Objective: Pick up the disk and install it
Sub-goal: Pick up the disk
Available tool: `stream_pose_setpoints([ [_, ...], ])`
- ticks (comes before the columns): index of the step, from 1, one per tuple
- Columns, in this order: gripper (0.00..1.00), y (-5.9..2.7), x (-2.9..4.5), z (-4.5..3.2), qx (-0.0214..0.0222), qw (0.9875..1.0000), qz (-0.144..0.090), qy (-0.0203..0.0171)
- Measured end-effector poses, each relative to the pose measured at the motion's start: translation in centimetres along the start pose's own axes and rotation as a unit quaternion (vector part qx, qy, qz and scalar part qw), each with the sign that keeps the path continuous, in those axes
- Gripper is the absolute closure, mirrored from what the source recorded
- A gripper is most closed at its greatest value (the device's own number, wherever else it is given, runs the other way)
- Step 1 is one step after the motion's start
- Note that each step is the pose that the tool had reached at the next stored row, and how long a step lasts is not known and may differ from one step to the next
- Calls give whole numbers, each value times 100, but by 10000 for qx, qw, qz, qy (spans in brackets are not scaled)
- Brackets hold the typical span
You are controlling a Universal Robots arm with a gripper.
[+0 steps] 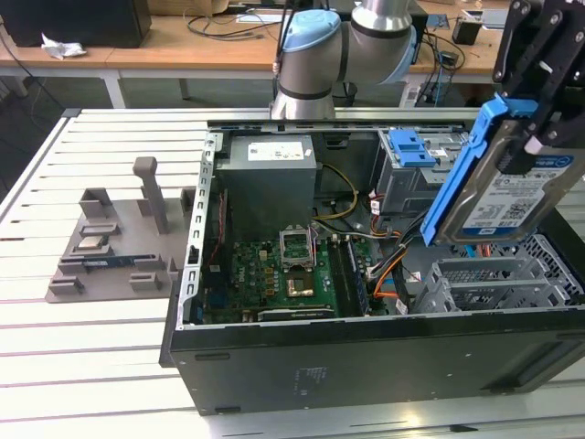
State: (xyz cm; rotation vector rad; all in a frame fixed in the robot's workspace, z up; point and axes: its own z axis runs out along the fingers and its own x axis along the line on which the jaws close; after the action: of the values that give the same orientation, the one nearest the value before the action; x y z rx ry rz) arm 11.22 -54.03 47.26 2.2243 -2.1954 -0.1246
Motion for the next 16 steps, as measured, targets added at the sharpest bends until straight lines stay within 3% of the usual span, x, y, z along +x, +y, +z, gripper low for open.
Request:
stream_pose_setpoints([
  [9, 63, -254, 118, 58, -17, 10000, 0, -1],
  [16, 63, -269, 119, 66, -17, 10000, 1, 0],
])
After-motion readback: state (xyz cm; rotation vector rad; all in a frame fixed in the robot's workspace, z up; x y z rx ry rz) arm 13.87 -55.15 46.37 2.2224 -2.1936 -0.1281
